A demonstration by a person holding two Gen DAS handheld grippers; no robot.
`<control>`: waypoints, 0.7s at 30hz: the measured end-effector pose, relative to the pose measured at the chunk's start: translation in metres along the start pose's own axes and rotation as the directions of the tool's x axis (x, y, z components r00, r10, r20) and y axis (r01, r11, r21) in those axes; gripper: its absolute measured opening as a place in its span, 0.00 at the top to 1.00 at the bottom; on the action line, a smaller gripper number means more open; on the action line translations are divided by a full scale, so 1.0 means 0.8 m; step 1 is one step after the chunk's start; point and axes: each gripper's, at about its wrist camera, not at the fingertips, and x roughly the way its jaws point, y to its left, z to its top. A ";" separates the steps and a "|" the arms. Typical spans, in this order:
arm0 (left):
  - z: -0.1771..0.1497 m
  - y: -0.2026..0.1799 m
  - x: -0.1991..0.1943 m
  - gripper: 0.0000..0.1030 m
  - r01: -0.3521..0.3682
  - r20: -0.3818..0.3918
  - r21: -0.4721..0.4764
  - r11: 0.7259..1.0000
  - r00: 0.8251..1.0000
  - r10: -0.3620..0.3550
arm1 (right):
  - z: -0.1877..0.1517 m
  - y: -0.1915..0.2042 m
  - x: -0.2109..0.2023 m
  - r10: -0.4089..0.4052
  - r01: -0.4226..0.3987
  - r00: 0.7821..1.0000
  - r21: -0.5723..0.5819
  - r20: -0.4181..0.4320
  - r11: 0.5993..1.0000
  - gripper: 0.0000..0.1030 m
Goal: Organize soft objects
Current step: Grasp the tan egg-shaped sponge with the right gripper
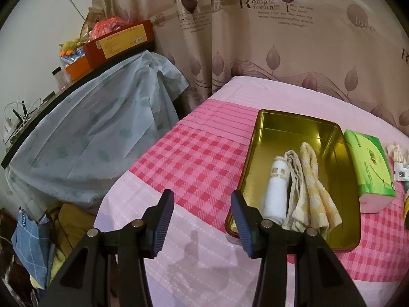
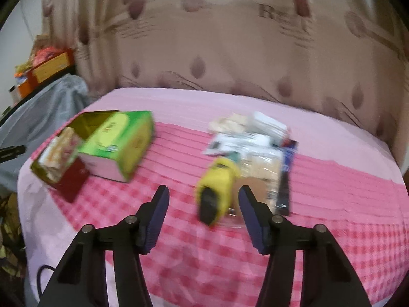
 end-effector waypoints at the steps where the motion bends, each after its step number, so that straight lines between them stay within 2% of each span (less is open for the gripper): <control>1: 0.000 -0.001 0.000 0.54 0.001 0.002 0.002 1.000 1.000 -0.001 | -0.002 -0.009 0.002 -0.012 0.012 1.000 0.006 -0.004 1.000 0.50; 5: -0.002 -0.005 -0.001 0.54 0.001 0.009 0.015 1.000 1.000 -0.001 | -0.006 -0.029 0.014 -0.033 0.033 0.999 0.022 -0.023 0.999 0.56; 12: -0.004 -0.015 0.001 0.54 0.000 0.009 0.047 0.999 1.000 0.000 | -0.012 -0.038 0.040 -0.040 0.041 0.998 0.007 -0.052 0.999 0.60; 21: -0.007 -0.031 -0.001 0.54 0.009 0.022 0.107 0.994 1.000 -0.011 | -0.008 -0.045 0.063 -0.024 0.025 0.998 0.011 -0.057 1.000 0.61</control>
